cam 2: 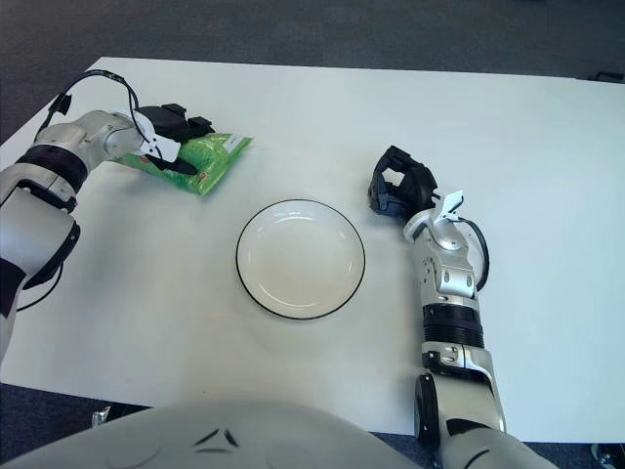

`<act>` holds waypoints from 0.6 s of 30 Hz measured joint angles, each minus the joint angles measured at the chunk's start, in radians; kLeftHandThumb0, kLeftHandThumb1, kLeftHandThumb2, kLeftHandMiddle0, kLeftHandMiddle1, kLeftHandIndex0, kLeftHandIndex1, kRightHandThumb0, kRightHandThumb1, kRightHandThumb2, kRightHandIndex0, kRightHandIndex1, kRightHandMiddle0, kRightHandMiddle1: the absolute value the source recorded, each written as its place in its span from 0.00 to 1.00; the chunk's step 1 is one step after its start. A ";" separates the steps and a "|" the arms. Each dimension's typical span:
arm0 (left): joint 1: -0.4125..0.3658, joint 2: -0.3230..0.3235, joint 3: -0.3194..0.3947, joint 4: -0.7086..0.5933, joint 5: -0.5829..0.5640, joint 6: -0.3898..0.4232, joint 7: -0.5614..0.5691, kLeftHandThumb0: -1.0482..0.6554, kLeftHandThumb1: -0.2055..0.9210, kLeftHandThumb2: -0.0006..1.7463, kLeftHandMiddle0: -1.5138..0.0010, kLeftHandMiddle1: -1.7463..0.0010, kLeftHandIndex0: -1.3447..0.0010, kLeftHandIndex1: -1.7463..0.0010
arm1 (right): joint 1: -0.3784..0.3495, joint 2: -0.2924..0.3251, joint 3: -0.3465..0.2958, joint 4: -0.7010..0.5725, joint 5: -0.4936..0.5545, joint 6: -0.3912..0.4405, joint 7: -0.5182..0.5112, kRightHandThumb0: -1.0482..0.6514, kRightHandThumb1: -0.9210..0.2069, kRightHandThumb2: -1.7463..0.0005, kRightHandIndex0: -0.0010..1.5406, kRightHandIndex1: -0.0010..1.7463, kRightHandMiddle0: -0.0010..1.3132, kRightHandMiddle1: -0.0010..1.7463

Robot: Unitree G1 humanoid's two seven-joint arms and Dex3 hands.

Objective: Put the snack into the plate.

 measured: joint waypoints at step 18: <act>0.041 -0.025 -0.002 -0.008 0.027 0.054 0.365 0.62 0.18 0.93 0.42 0.09 0.51 0.00 | -0.008 -0.006 0.000 0.024 0.000 -0.002 0.006 0.33 0.54 0.24 0.83 1.00 0.47 1.00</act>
